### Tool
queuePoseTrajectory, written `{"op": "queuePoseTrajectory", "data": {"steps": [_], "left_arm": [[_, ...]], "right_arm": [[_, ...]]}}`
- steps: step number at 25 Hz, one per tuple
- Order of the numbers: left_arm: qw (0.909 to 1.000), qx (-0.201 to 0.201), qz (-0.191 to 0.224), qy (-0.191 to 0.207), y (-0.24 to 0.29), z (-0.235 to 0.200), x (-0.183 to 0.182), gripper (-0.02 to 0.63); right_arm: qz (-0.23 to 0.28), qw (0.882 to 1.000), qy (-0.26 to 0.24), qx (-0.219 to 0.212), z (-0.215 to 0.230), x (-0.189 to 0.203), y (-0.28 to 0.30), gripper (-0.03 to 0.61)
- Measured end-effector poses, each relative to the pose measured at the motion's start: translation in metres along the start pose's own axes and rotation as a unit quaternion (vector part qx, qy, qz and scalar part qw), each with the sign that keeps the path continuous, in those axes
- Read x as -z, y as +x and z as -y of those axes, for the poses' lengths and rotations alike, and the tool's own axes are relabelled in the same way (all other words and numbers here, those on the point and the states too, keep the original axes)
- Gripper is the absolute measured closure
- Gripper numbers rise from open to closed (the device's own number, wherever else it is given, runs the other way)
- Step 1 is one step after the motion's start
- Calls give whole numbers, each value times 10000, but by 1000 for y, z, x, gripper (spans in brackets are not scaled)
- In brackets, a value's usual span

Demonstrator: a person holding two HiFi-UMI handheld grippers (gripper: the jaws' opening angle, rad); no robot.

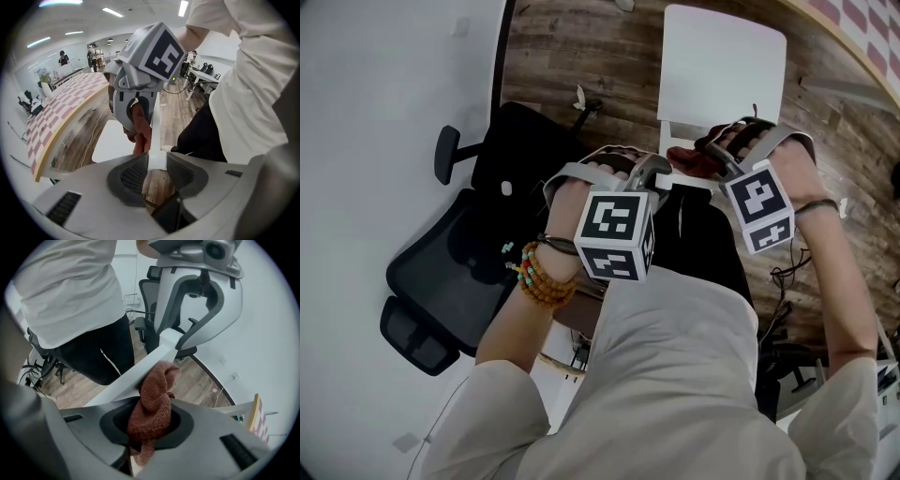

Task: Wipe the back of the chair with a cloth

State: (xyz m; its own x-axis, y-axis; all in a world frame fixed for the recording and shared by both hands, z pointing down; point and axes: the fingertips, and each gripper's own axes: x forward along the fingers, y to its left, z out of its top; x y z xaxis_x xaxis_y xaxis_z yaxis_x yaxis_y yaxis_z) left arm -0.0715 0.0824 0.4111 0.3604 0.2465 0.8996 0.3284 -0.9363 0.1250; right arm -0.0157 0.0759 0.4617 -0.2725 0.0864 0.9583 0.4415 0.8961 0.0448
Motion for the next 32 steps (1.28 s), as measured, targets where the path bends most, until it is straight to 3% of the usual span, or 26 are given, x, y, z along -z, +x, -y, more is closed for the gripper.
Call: {"op": "queuePoseTrajectory", "data": {"steps": [9, 17, 24, 32], "left_arm": [[9999, 35, 113, 12, 0, -4, 0, 460], [9999, 91, 84, 50, 1, -3, 3, 459], [9998, 169, 124, 24, 1, -3, 4, 456], [9998, 151, 160, -22, 2, -3, 2, 456]], "right_arm": [[-103, 9985, -524, -146, 10, 10, 35, 492], [22, 9970, -585, -501, 8, 19, 69, 492], [460, 9946, -497, -789, 13, 12, 76, 494], [229, 9930, -638, -965, 8, 27, 95, 494]]}}
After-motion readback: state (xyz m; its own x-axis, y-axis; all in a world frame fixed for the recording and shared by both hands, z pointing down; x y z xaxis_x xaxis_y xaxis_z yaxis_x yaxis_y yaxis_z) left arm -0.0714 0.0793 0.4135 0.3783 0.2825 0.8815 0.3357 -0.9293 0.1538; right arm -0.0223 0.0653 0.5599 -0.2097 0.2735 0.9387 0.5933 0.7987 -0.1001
